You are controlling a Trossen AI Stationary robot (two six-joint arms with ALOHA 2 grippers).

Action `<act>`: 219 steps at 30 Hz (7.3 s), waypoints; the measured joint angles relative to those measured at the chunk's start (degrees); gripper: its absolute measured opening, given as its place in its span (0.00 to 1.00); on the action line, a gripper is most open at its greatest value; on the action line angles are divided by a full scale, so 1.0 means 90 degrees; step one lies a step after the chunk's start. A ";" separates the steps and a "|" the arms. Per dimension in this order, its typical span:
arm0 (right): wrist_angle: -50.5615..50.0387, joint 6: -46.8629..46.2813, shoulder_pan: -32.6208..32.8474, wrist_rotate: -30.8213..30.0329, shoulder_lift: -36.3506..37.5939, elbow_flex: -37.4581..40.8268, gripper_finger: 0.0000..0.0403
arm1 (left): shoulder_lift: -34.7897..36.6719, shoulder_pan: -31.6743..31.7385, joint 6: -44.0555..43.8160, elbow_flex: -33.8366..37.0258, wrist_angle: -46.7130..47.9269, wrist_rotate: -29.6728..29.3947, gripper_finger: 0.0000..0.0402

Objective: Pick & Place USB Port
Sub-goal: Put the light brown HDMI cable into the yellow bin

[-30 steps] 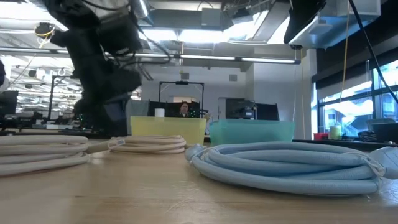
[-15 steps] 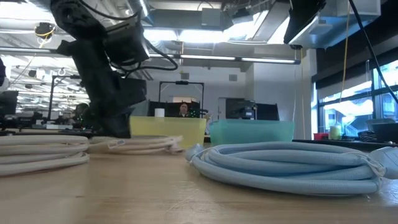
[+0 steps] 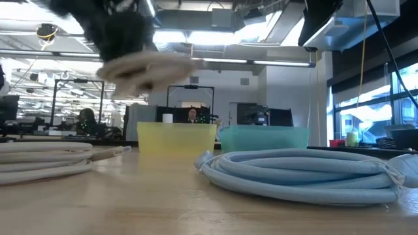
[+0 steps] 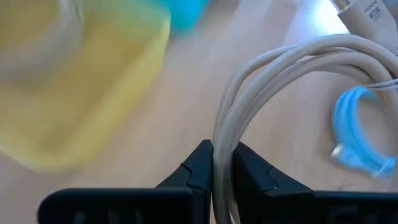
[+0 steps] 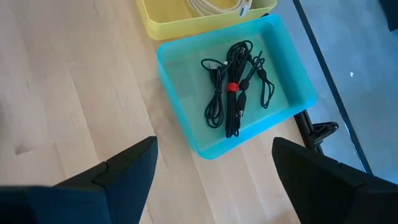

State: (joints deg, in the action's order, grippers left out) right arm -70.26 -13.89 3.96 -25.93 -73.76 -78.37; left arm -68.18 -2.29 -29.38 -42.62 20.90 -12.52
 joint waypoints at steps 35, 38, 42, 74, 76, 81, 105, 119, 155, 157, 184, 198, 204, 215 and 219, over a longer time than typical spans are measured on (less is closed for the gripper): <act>0.0010 -0.0117 0.0000 0.0000 0.0000 0.0000 0.80 | -0.3062 0.4682 0.4014 -0.2107 -0.0299 0.1042 0.08; 0.0005 -0.0119 0.0001 0.0000 0.0000 0.0000 0.80 | -0.3384 0.4835 0.4004 -0.2110 -0.0378 0.1107 0.08; 0.0005 -0.0105 -0.0002 0.0000 0.0000 0.0000 0.80 | -0.3792 0.4997 0.3881 -0.2110 -0.0428 0.1530 0.08; 0.0007 -0.0243 0.0001 0.0002 0.0000 0.0000 0.80 | -0.3972 0.5051 0.3730 -0.2080 -0.0711 0.1929 0.35; 0.0007 -0.0239 0.0001 0.0002 0.0000 0.0000 0.80 | -0.3669 0.5052 0.3778 -0.2080 -0.0743 0.1935 0.37; 0.0007 -0.0243 0.0000 0.0002 0.0000 0.0000 0.80 | -0.2473 0.5026 0.3824 -0.2088 -0.0715 0.2071 0.41; -0.0858 -0.2636 0.2052 -0.1083 0.2658 0.1324 0.80 | 0.2504 -0.0183 0.0448 -0.0634 0.2235 0.1033 0.39; 1.0727 0.5234 0.2060 -0.0866 0.4197 0.5936 0.80 | 0.2731 -0.1816 0.0069 0.0528 0.0129 -0.0666 0.39; 0.8628 0.1538 -0.2613 0.4604 0.5177 0.7461 0.80 | 0.2402 -0.1760 0.0701 0.0528 0.0134 -0.1350 0.39; 0.8898 0.1447 -0.2542 0.4427 0.5184 0.7768 0.80 | 0.2309 -0.1760 0.0345 0.0528 0.0580 -0.1246 0.39; 0.8233 0.1258 -0.2209 0.3946 0.5180 0.8228 0.80 | -0.1153 -0.2124 -0.1544 0.0528 0.0919 0.1350 0.39; 0.7492 0.1282 -0.2209 0.3757 0.5180 0.8228 0.80 | -0.1166 -0.2160 -0.1774 0.0528 0.0616 0.1857 0.39; 0.8829 0.1422 -0.2209 0.4329 0.5182 0.8203 0.80 | -0.1166 -0.2287 -0.1774 0.0528 0.0617 0.1694 0.39; 1.0105 0.2433 -0.2209 0.4192 0.5214 0.8194 0.80 | -0.1524 -0.2411 -0.1638 0.0528 0.0624 0.1483 0.36; 1.0110 0.2433 -0.2209 0.4184 0.5212 0.8194 0.80 | -0.1811 -0.2285 -0.1552 0.0523 0.0612 0.1542 0.33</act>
State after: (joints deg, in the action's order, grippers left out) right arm 20.73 8.01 -15.92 11.73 -26.85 -4.62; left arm -84.47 -22.85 -43.35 -37.91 26.41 1.36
